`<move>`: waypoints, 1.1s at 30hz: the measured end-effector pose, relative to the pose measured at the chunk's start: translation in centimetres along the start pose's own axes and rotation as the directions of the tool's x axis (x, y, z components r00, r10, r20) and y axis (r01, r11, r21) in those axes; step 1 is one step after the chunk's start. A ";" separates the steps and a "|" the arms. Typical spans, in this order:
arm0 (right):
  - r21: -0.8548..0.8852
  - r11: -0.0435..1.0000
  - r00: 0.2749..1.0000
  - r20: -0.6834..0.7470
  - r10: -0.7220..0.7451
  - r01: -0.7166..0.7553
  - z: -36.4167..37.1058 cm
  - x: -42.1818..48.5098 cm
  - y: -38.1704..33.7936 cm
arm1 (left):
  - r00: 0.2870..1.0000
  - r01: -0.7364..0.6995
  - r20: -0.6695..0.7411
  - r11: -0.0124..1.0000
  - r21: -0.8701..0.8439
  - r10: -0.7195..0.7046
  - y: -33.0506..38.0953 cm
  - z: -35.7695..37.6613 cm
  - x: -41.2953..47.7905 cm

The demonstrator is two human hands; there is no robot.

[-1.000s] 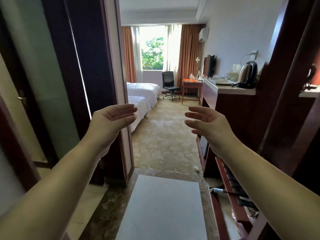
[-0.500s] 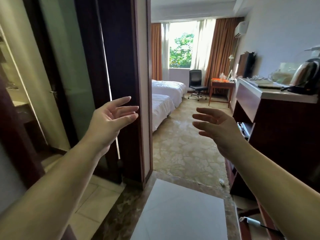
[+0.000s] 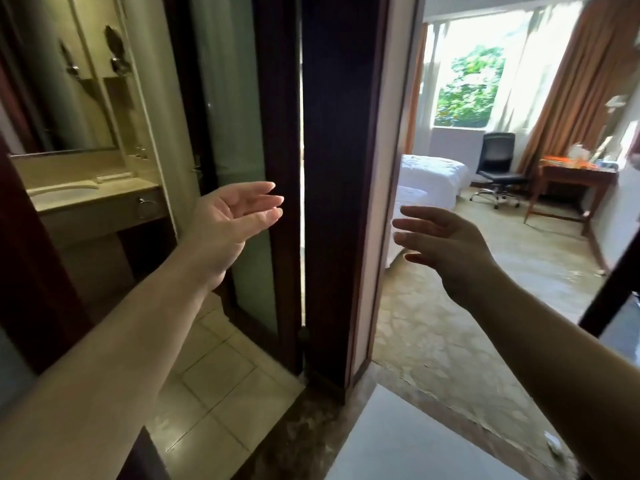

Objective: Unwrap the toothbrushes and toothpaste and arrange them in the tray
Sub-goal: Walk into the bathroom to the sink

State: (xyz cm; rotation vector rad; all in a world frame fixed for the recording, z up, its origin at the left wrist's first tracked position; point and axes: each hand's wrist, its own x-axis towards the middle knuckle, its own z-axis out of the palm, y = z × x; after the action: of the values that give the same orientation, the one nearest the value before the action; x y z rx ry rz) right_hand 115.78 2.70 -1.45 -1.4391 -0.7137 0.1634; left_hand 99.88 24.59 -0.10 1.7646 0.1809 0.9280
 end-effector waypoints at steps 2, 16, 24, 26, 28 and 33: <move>0.014 1.000 0.999 0.053 -0.002 0.001 1.6 2.6 1.3 | 0.999 0.008 -0.033 1.000 0.010 -0.008 -0.9 -1.1 1.5; 0.103 0.994 0.917 0.399 -0.005 -0.039 12.1 19.0 10.5 | 0.927 0.131 -0.368 0.981 0.144 -0.070 -8.4 -6.1 7.8; 0.168 0.984 0.790 0.611 -0.060 -0.055 18.7 30.5 13.2 | 0.797 0.206 -0.604 0.945 0.254 -0.011 -11.7 -7.7 14.1; 0.175 0.983 0.764 0.640 -0.077 -0.048 19.8 33.1 13.6 | 0.766 0.211 -0.642 0.938 0.276 0.016 -12.3 -7.9 15.5; 0.189 0.981 0.734 0.672 -0.098 -0.043 20.8 35.2 14.0 | 0.751 0.196 -0.659 0.938 0.285 0.044 -13.0 -8.1 16.3; 0.221 0.972 0.697 0.709 -0.108 -0.074 23.8 38.6 15.0 | 0.694 0.224 -0.719 0.935 0.276 0.046 -15.3 -9.4 17.5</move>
State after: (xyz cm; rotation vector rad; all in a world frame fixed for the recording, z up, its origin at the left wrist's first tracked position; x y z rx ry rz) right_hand 138.04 44.94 -2.88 -1.1109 -1.3033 0.8127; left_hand 110.38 47.10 -3.52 1.5790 0.9918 1.5585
